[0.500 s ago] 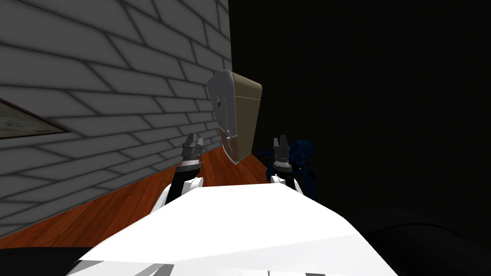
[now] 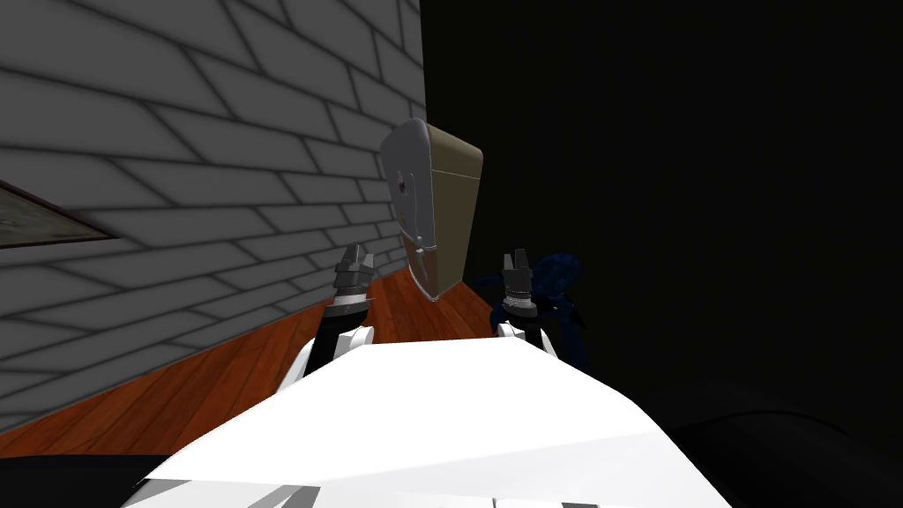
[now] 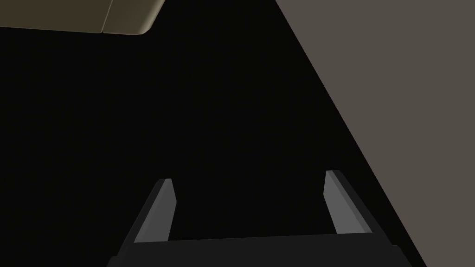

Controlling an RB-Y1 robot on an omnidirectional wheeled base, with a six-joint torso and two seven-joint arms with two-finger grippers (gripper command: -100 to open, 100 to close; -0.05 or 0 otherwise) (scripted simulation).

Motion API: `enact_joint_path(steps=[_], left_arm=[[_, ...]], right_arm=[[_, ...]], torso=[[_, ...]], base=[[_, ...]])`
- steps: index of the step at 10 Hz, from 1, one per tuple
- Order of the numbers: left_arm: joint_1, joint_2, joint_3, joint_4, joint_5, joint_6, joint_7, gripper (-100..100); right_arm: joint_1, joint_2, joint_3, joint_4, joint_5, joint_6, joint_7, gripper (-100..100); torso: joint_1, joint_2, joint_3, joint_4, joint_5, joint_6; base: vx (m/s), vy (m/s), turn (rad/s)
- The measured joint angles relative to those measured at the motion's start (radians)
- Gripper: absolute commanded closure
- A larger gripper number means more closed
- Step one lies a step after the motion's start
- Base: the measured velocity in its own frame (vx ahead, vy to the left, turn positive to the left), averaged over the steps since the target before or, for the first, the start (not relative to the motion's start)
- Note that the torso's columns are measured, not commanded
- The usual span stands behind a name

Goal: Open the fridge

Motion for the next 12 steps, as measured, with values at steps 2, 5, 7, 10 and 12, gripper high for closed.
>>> enact_joint_path(steps=[2,5,7,10,12], left_arm=[[0.0,0.0,0.0,0.0,0.0,0.0,0.0,0],[0.0,0.0,0.0,0.0,0.0,0.0,0.0,-100],[-0.006,0.039,0.0,0.014,-0.006,-0.001,-0.005,-100],[-0.032,0.079,-0.011,0.067,-0.039,0.0,-0.033,-100],[-0.042,0.092,-0.013,0.099,-0.058,-0.001,-0.05,-100]], right_arm=[[0.0,0.0,0.0,0.0,0.0,0.0,0.0,0],[0.0,0.0,0.0,0.0,0.0,0.0,0.0,0],[0.0,0.0,0.0,0.0,0.0,0.0,0.0,0],[0.001,0.0,0.0,0.0,0.0,0.0,0.0,0],[0.001,0.0,0.0,0.0,0.0,0.0,0.0,0]], torso=[[0.0,0.148,-0.295,0.148,0.0,0.0],[0.0,0.369,-0.738,0.369,0.0,0.0],[0.001,0.409,-0.828,0.411,0.0,0.0],[0.001,0.413,-0.834,0.415,0.0,0.0],[0.0,0.418,-0.831,0.416,0.0,0.0]], base=[[0.0,0.0,0.0],[0.014,0.001,-0.014],[0.114,0.035,-0.088],[0.204,0.059,-0.099],[0.192,0.06,-0.099]])
